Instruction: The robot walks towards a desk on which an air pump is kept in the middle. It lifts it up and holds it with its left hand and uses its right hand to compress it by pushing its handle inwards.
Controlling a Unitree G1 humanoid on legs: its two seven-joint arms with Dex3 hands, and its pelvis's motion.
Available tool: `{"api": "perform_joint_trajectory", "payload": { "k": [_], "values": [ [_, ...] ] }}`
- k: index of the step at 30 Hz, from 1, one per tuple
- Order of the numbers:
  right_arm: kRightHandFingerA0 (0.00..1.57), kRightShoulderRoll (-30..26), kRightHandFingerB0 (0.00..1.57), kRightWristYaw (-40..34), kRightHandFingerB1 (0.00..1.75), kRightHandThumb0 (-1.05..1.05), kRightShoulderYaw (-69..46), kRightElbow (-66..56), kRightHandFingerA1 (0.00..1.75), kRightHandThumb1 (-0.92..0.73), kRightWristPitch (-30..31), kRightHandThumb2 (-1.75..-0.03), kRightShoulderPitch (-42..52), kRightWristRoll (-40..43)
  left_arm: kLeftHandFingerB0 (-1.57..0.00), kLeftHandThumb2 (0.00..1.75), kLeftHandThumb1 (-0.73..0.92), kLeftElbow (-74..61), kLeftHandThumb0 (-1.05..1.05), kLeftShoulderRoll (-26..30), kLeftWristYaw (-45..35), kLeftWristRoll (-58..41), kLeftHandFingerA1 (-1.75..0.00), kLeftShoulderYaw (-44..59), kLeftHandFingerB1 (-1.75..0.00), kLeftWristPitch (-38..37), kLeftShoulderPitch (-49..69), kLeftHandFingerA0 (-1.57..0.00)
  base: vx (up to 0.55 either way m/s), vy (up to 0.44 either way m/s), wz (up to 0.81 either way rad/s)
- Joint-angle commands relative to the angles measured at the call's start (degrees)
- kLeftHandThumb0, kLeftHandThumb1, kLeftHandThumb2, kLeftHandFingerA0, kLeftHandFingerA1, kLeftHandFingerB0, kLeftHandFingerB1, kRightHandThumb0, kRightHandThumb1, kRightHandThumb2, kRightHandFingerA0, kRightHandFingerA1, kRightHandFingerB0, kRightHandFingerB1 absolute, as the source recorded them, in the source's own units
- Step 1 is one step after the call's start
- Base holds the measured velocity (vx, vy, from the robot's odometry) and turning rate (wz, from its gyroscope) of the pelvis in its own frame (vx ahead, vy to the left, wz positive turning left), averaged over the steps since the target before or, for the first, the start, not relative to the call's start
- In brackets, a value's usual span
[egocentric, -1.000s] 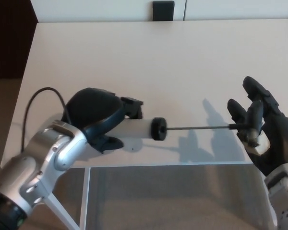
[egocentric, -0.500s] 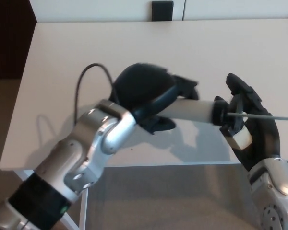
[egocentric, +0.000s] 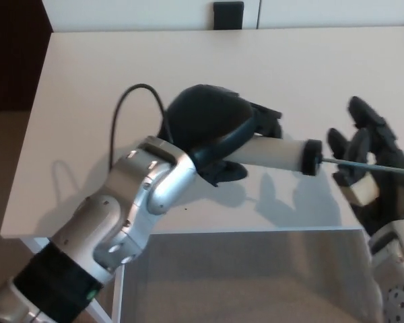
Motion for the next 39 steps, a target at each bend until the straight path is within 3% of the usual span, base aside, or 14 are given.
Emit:
{"api": "perform_joint_trajectory", "payload": {
  "k": [1, 4, 5, 6, 8, 9, 13, 14, 17, 18, 22, 23, 25, 39],
  "values": [
    [0.05, -3.2, 0.08, 0.6, 0.28, -0.75, -3.2, 2.4, 0.35, -0.80, -1.2, -1.09, -0.3, 1.0, -0.66, 0.86, 0.59, -0.1, -0.36, 3.0, -0.9, -1.0, -1.37, 2.8, -1.14, -1.8, -0.5, -1.02, 0.00, 0.000, 0.00],
    [0.03, -3.7, 0.10, 1.0, 0.29, -0.75, -3.5, 3.5, 0.36, -0.80, -2.1, -1.10, 0.3, 0.5, -0.64, 0.88, 0.63, -0.6, -0.42, 3.2, -1.3, -1.3, -1.39, 3.3, -1.15, -1.8, -0.3, -1.01, 0.00, 0.000, 0.00],
    [0.04, -4.0, 0.11, 1.3, 0.27, -0.79, -3.7, 4.2, 0.35, -0.81, -2.5, -1.10, 0.6, 0.4, -0.60, 0.60, 0.81, -0.9, -0.31, 3.1, -1.7, -1.5, -1.74, 3.6, -1.24, -1.4, -0.3, -0.69, 0.00, 0.000, 0.00],
    [0.04, -4.2, 0.11, 1.6, 0.27, -0.79, -3.9, 4.7, 0.35, -0.81, -2.9, -1.10, 0.8, 0.4, -0.60, 0.60, 0.81, -1.1, -0.31, 3.1, -2.0, -1.6, -1.74, 3.8, -1.24, -1.2, -0.3, -0.69, 0.00, 0.000, 0.00],
    [0.00, -4.6, 0.13, 1.9, 0.29, -0.78, -4.1, 5.5, 0.38, -0.81, -3.5, -1.10, 1.1, 0.2, -0.66, 0.60, 0.79, -1.5, -0.28, 2.9, -2.7, -1.5, -1.71, 4.1, -1.02, -0.4, -0.7, -0.70, 0.00, 0.000, 0.00],
    [0.00, -4.8, 0.13, 2.1, 0.27, -0.80, -4.2, 6.0, 0.37, -0.82, -3.8, -1.12, 1.3, 0.1, -0.78, 0.62, 0.74, -1.9, -0.30, 2.9, -2.8, -1.6, -1.67, 4.5, -0.58, -0.2, -0.9, -0.75, 0.00, 0.000, 0.00],
    [0.00, -5.5, 0.14, 2.5, 0.27, -0.81, -4.5, 6.9, 0.36, -0.82, -4.4, -1.12, 1.5, 0.0, -0.79, 0.63, 0.72, -2.9, -0.28, 3.0, -2.6, -2.5, -1.65, 6.0, -0.55, -0.7, -1.1, -0.79, 0.00, 0.000, 0.00],
    [0.00, -5.9, 0.11, 2.8, 0.25, -0.80, -4.9, 7.2, 0.33, -0.82, -4.3, -1.12, 1.3, 0.4, -0.65, 0.83, 0.58, -3.6, -0.30, 3.1, -2.8, -2.5, -1.40, 6.9, -1.13, -0.3, -1.6, -1.03, 0.00, 0.000, 0.00],
    [0.04, -6.6, 0.10, 3.2, 0.27, -0.79, -5.7, 7.9, 0.38, -0.80, -4.7, -1.11, 1.0, 0.9, -0.68, 0.77, 0.59, -5.2, -0.28, 3.3, -3.5, -2.9, -1.44, 9.1, -1.22, 0.9, -2.6, -1.01, 0.00, 0.000, 0.00],
    [0.07, -6.7, 0.10, 3.2, 0.27, -0.80, -5.9, 8.0, 0.40, -0.79, -4.8, -1.11, 1.0, 1.0, -0.53, 0.52, 0.70, -5.6, -0.11, 3.5, -3.7, -3.5, -1.75, 9.9, -1.50, 0.9, -2.6, -0.70, 0.00, 0.000, 0.00],
    [0.04, -7.0, 0.10, 3.4, 0.27, -0.80, -6.3, 8.4, 0.39, -0.79, -4.9, -1.12, 0.7, 1.1, -0.60, 0.51, 0.72, -6.6, -0.07, 4.4, -3.6, -4.1, -1.75, 11.7, -1.46, 0.0, -2.2, -0.73, 0.00, 0.000, 0.00],
    [0.01, -7.2, 0.11, 3.6, 0.24, -0.82, -6.6, 8.7, 0.33, -0.82, -4.8, -1.13, 0.5, 1.5, -0.67, 0.57, 0.74, -6.9, -0.12, 5.1, -3.9, -4.2, -1.73, 12.3, -1.23, -0.2, -1.9, -0.71, 0.00, 0.000, 0.00],
    [0.00, -7.3, 0.13, 4.2, 0.24, -0.81, -7.4, 8.7, 0.32, -0.80, -4.2, -1.13, 0.1, 2.8, -0.62, 0.58, 0.79, -7.1, -0.11, 6.4, -4.3, -4.1, -1.74, 13.1, -1.43, -0.5, -1.0, -0.78, 0.00, 0.000, 0.00],
    [0.06, -8.4, 0.06, 5.6, 0.19, -0.84, -15.1, 4.5, 0.28, -0.82, -0.5, -1.14, -1.9, 12.0, -0.67, 0.60, 0.75, -4.7, -0.12, 14.0, -4.3, -4.9, -1.66, 14.8, -1.33, -4.6, 4.2, -0.82, 0.00, 0.000, 0.00]
  ]
}}
